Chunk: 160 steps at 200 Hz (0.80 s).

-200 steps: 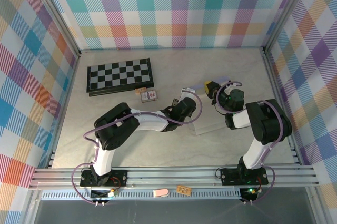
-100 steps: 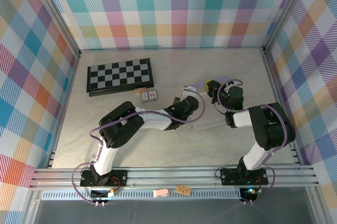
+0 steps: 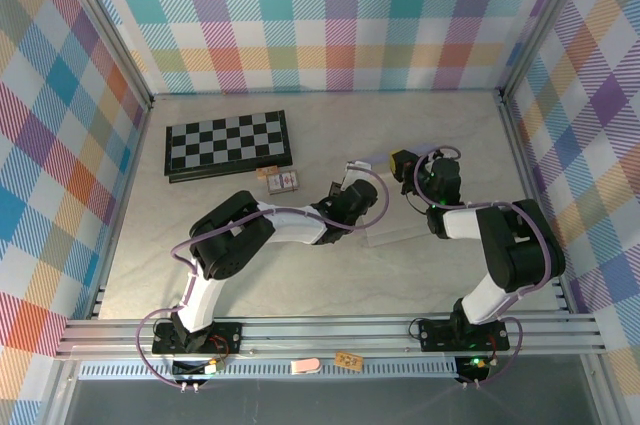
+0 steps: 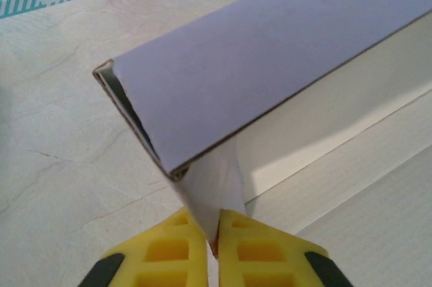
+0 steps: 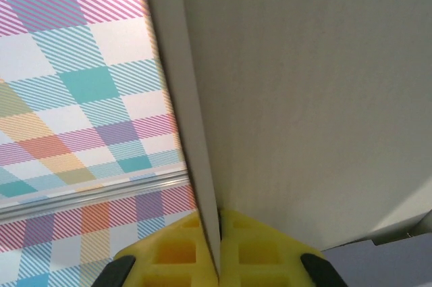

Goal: Fold the paper box

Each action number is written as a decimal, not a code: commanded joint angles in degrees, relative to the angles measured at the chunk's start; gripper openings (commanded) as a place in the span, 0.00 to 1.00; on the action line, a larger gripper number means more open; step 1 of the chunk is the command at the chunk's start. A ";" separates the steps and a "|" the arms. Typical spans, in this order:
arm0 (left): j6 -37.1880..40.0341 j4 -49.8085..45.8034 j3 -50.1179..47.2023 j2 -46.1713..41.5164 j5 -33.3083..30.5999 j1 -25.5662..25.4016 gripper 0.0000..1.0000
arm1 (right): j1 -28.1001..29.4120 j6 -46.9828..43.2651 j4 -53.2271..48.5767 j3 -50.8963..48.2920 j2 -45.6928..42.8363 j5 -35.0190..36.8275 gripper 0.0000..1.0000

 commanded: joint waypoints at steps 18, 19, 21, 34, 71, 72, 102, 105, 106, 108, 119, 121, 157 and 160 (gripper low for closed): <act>-1.34 -1.15 2.00 3.57 4.58 0.69 0.11 | 3.42 1.61 -4.97 0.11 -1.78 -7.83 0.00; -1.30 -1.14 2.01 3.57 4.56 0.69 0.11 | 3.43 1.61 -4.97 0.11 -1.83 -7.85 0.00; -1.27 -1.20 2.04 3.64 4.56 0.69 0.11 | 3.44 1.65 -4.96 0.11 -1.79 -7.81 0.00; -1.43 -1.89 2.44 3.63 4.45 0.68 0.11 | 3.51 1.78 -5.08 0.16 -1.65 -7.75 0.00; -2.22 -2.49 2.28 3.31 4.29 0.67 0.00 | 3.71 1.96 -5.51 0.35 -1.68 -7.44 0.00; -2.31 -2.56 2.24 3.31 4.24 0.63 0.00 | 3.75 1.96 -5.54 0.36 -1.73 -7.47 0.00; -4.55 -5.72 2.32 1.61 2.76 0.34 0.00 | 3.91 1.06 -8.79 -0.06 -4.32 -6.83 0.00; -4.83 -6.31 2.41 1.42 2.43 0.34 0.00 | 3.97 0.96 -9.30 -0.13 -4.62 -6.67 0.00; -4.98 -6.53 2.39 1.32 2.38 0.29 0.00 | 3.97 0.93 -9.41 -0.19 -4.74 -6.61 0.00; -5.27 -6.92 2.47 1.19 2.24 0.26 0.00 | 3.97 0.85 -9.79 -0.21 -4.84 -6.48 0.00; -6.57 -9.25 2.72 0.43 1.76 0.16 0.00 | 3.97 0.47 -11.31 -0.49 -6.23 -6.04 0.00; -6.85 -9.64 2.73 0.24 1.73 0.16 0.00 | 3.97 0.47 -11.63 -0.57 -6.54 -5.95 0.00; -9.37 -15.85 3.47 -2.44 1.15 -0.10 0.00 | 3.97 -0.62 -19.81 0.23 -12.04 -4.25 0.28; -9.48 -16.42 3.51 -2.74 1.18 -0.10 0.00 | 3.97 -0.95 -21.78 0.54 -12.71 -3.84 0.31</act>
